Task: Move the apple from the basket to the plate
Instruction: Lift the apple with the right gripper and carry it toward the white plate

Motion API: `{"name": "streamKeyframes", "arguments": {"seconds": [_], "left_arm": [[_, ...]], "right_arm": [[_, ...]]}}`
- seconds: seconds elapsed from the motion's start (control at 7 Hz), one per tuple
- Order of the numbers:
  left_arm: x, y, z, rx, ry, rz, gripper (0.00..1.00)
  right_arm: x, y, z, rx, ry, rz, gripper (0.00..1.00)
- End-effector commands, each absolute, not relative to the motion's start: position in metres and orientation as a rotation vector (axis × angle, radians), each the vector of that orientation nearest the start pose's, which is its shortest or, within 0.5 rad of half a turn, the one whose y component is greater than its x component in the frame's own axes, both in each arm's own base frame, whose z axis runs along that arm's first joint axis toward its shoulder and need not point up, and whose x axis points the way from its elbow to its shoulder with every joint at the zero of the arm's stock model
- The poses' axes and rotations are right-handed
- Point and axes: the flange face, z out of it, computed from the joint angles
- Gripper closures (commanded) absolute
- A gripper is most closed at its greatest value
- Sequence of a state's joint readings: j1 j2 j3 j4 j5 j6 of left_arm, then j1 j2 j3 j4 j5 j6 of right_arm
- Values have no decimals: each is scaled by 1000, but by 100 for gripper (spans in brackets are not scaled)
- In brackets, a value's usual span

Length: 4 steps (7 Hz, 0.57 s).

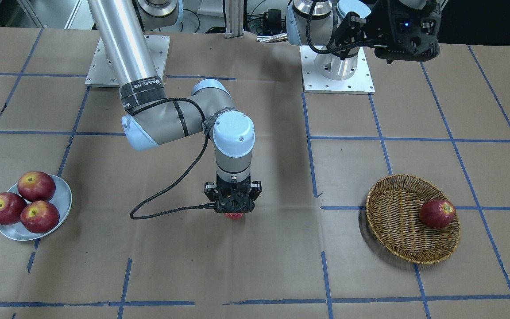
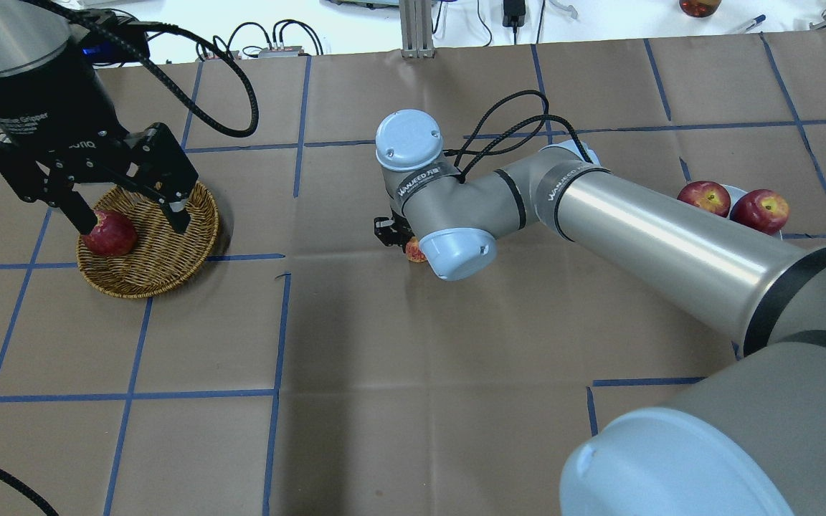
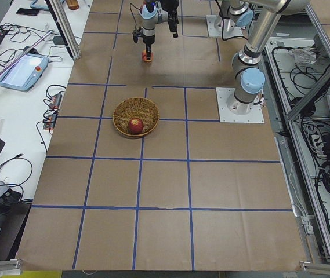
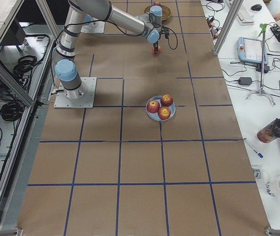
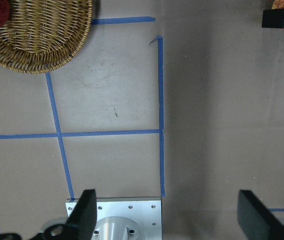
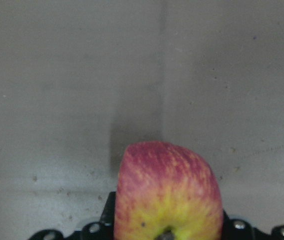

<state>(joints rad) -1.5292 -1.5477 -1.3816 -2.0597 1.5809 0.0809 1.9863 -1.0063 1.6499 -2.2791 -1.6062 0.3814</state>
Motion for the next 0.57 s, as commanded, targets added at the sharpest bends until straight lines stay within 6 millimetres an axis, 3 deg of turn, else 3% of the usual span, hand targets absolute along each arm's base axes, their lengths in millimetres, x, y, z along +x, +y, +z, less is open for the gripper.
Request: {"name": "streamKeyframes", "arguments": {"seconds": [0.0,0.29,0.43], "left_arm": [[-106,-472,532,59,3075,493,1],[-103,-503,520,55,3082,435,1],[-102,-505,519,57,3065,349,1]], "right_arm": [[381,-548,222,-40,3121,-185,51],[362,-564,303,3,3117,-216,50],[321,-576,331,70,3133,-193,50]]}}
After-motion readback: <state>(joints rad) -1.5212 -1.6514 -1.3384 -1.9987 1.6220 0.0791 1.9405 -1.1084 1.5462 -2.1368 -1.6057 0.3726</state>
